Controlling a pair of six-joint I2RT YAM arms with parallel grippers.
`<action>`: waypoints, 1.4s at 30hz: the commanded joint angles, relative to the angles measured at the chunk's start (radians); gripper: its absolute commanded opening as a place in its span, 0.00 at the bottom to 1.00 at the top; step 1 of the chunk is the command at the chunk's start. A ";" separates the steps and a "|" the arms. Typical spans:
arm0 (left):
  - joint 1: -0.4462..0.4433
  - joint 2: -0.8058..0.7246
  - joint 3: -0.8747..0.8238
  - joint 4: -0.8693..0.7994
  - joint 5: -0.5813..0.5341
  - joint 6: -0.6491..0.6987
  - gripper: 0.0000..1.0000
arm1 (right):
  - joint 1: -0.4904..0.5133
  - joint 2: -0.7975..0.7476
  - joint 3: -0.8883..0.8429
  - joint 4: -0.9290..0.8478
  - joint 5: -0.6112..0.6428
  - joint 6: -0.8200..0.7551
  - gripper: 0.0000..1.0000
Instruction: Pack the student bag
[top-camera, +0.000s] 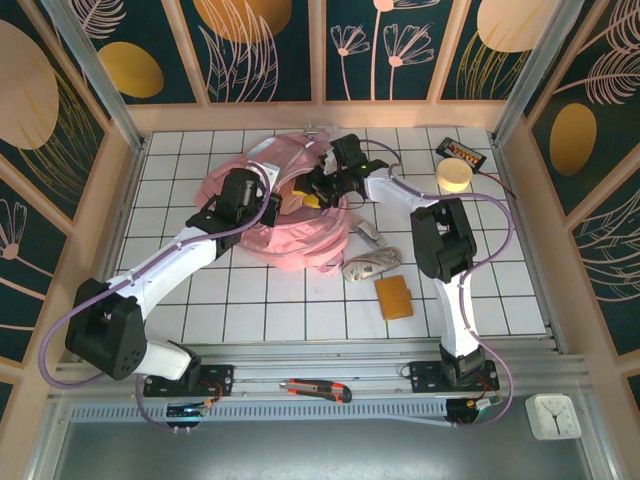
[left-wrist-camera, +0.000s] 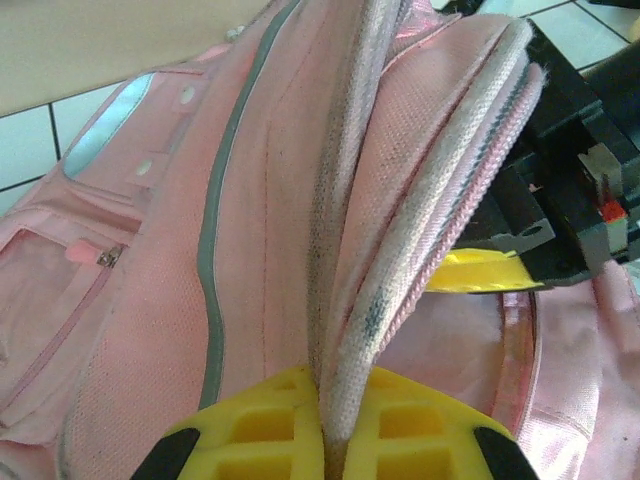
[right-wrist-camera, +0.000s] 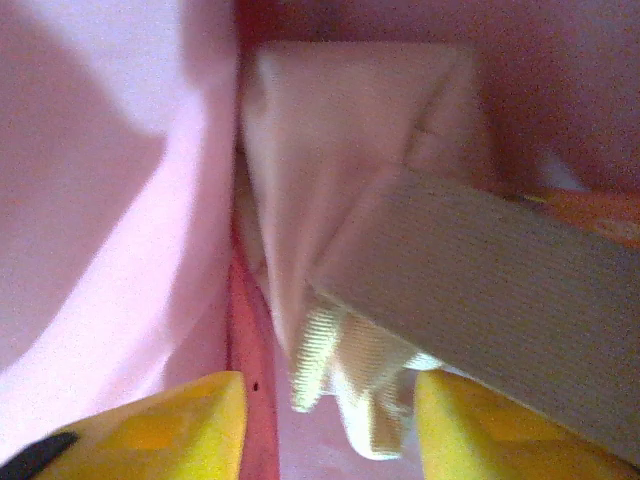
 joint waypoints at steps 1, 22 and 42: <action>-0.012 -0.051 0.010 0.136 -0.030 0.011 0.00 | 0.011 -0.093 0.004 -0.125 0.076 -0.076 0.56; -0.010 -0.050 -0.015 0.114 -0.087 0.021 0.00 | -0.168 -0.614 -0.349 -0.472 0.338 -0.328 0.99; -0.010 -0.100 -0.046 0.111 -0.122 0.015 0.00 | -0.149 -0.538 -0.541 -0.545 0.438 0.122 0.99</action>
